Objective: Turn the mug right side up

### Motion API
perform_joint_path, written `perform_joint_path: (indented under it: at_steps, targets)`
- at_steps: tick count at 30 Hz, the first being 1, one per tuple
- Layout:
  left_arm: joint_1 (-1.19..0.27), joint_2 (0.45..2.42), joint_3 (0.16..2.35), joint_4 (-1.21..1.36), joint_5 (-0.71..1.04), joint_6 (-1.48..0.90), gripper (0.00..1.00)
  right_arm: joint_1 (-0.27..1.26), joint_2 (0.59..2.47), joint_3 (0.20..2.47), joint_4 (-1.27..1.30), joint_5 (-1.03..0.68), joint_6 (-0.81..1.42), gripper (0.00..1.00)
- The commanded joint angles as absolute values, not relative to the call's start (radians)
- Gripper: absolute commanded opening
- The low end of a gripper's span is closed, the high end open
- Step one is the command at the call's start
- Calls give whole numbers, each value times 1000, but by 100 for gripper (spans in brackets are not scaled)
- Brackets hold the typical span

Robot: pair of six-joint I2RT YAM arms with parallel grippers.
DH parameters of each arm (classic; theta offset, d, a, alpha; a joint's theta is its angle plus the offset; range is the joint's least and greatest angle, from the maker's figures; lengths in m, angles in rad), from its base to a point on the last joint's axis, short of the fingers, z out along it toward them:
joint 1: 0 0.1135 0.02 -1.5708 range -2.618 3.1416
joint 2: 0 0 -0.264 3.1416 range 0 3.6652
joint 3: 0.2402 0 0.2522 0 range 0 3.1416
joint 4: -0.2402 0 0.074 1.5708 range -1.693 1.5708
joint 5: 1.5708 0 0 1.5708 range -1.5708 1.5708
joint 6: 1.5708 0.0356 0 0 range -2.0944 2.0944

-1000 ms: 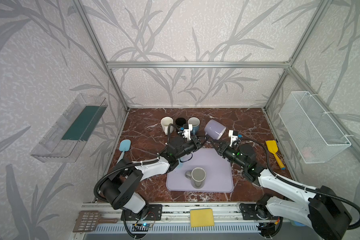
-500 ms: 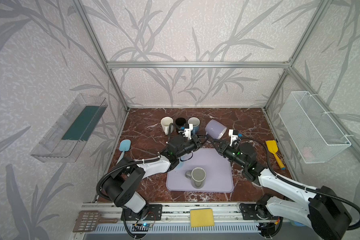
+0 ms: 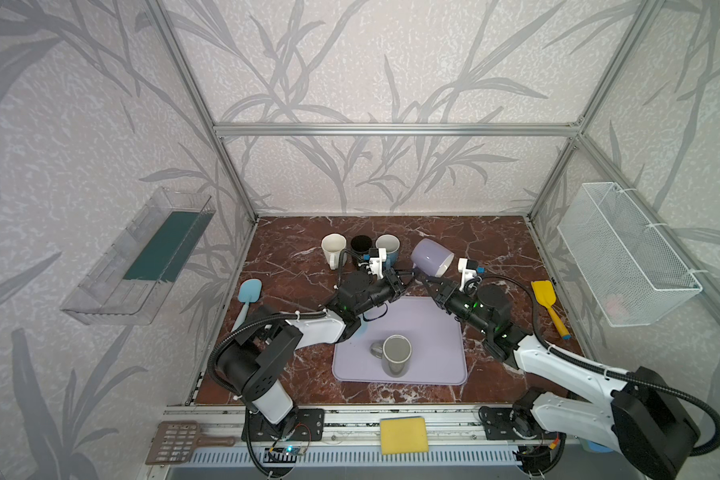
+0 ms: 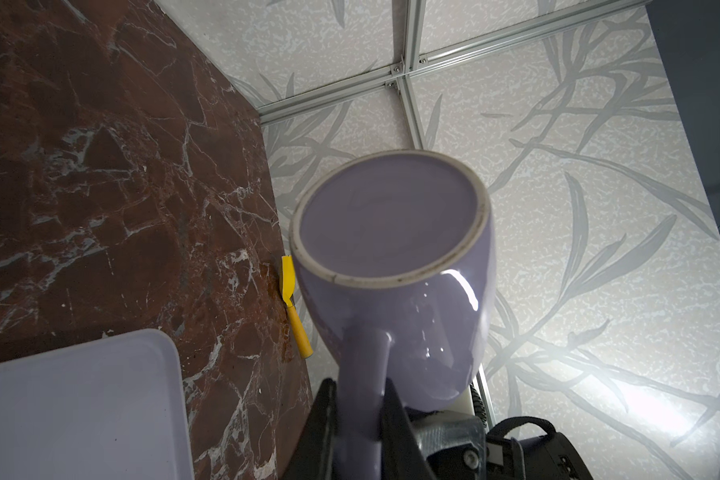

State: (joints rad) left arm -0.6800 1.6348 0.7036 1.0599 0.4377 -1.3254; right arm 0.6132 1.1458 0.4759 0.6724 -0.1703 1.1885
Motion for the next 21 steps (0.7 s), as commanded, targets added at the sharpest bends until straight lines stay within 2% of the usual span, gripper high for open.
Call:
perform_joint_path:
  at_steps: [1, 12, 17, 21]
  targets:
    - [-695, 1628, 736, 1177, 460, -1343, 0, 611, 1147, 498, 773, -153, 1191, 24]
    - [-709, 1631, 742, 1191, 461, -1348, 0, 611, 1189, 502, 802, -154, 1208, 26]
    - [-710, 1632, 736, 1197, 454, -1350, 0, 611, 1174, 496, 796, -131, 1206, 11]
    - [-711, 1633, 730, 1212, 450, -1355, 0, 612, 1139, 490, 752, -86, 1187, 9]
